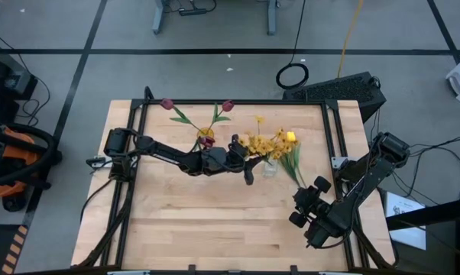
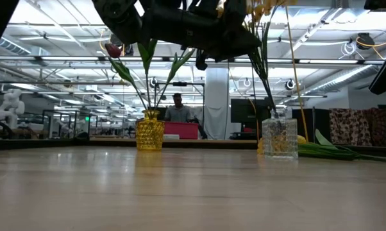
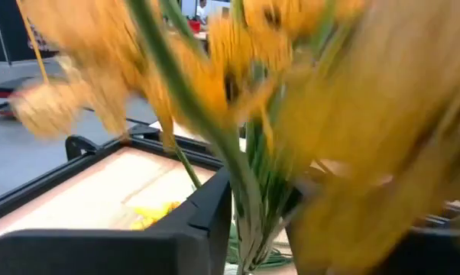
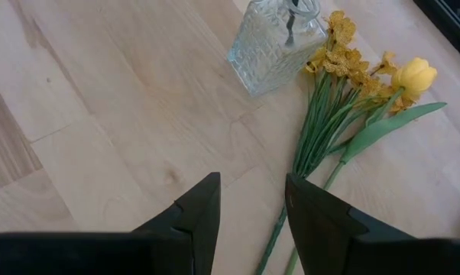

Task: Sort flowers into vase by color
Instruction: Put the yellow flower into the transparent vase

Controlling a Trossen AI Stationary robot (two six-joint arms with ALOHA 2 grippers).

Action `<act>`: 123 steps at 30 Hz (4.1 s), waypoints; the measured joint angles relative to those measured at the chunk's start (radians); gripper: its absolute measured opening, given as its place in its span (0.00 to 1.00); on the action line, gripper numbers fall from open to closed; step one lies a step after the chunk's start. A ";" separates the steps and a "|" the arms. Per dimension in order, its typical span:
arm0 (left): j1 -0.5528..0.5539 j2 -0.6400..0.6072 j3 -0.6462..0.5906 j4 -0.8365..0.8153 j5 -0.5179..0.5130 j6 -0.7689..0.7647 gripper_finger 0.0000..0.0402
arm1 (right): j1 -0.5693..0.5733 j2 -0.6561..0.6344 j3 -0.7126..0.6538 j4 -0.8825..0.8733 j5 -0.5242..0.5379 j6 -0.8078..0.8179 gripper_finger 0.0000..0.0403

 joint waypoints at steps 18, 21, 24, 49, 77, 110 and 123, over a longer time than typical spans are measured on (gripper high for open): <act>-0.022 0.000 0.000 -0.259 -0.007 -0.060 0.54 | 0.000 0.000 0.000 -0.048 0.001 0.076 0.35; -0.047 0.000 0.000 -0.331 -0.018 -0.083 0.56 | 0.000 0.000 0.000 -0.088 0.002 0.127 0.35; -0.075 0.000 0.000 -0.418 -0.052 -0.109 0.56 | 0.000 0.000 0.000 -0.092 0.002 0.134 0.36; -0.178 0.207 -0.021 -0.205 -0.209 -0.042 0.56 | -0.125 -0.047 0.000 -0.111 0.002 -0.024 0.36; -0.291 0.230 -0.002 -0.317 -0.475 -0.148 0.56 | -0.072 -0.047 0.000 -0.068 0.042 0.000 0.36; -0.117 0.377 0.151 -0.081 -0.276 0.110 0.03 | -0.072 -0.047 -0.001 -0.053 0.077 0.000 0.36; -0.118 0.377 0.150 -0.222 -0.332 0.106 0.03 | -0.072 -0.047 -0.001 -0.053 0.074 0.002 0.36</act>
